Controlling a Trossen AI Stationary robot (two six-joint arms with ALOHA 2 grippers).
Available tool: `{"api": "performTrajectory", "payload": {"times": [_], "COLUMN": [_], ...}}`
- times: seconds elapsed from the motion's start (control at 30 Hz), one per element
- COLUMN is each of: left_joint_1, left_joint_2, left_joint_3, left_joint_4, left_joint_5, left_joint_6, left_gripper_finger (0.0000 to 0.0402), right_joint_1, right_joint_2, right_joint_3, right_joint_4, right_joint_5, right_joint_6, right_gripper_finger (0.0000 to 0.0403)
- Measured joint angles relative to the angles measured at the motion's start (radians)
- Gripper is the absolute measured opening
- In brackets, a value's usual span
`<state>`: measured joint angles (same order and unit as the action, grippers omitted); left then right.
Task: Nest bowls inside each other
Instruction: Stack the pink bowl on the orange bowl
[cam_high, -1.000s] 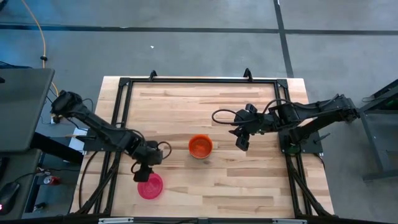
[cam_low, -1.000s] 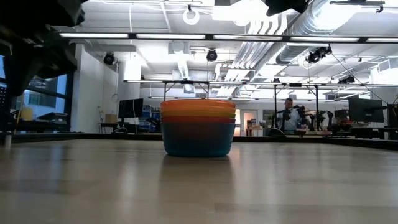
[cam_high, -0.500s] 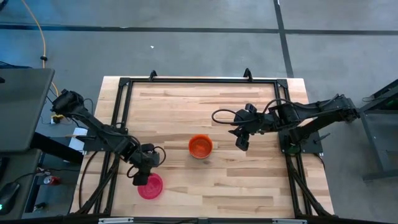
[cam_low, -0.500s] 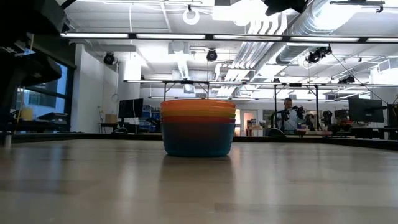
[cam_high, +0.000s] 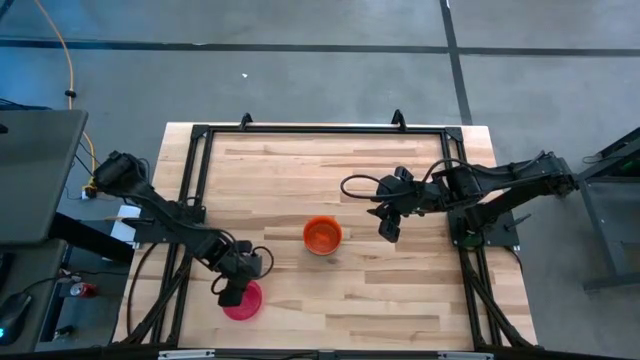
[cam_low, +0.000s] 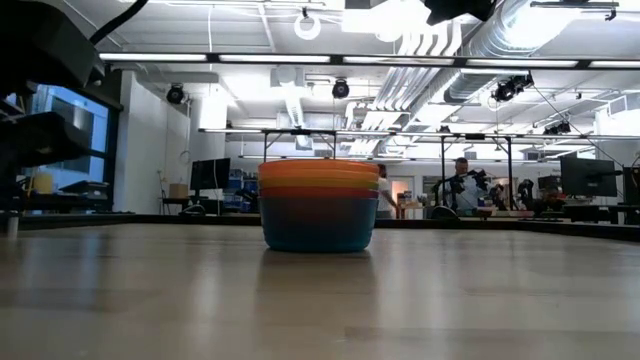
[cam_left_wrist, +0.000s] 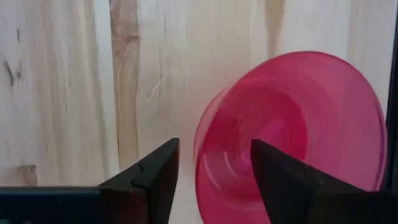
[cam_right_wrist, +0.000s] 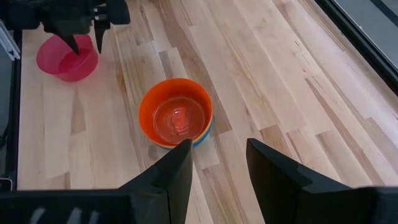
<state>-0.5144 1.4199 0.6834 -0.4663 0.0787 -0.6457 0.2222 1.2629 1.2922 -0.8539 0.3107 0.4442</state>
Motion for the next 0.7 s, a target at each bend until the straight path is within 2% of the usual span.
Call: {"api": "performTrajectory", "payload": {"times": [0.33,0.7], "left_joint_1": [0.000,0.012], "left_joint_2": [0.001,0.000], "left_joint_3": [0.000,0.000], "left_joint_4": [0.013,-0.036], "left_joint_5": [0.000,0.000], "left_joint_6": [-0.034,-0.059], "left_gripper_finger": [0.0112,0.0110], "right_joint_1": [0.000,0.000], "right_joint_2": [0.000,0.000], "right_joint_3": [0.000,0.000], "right_joint_4": [0.004,0.005], "right_joint_5": [0.000,0.000], "right_joint_6": [0.000,0.004], "right_gripper_finger": [0.0144,0.0144]}}
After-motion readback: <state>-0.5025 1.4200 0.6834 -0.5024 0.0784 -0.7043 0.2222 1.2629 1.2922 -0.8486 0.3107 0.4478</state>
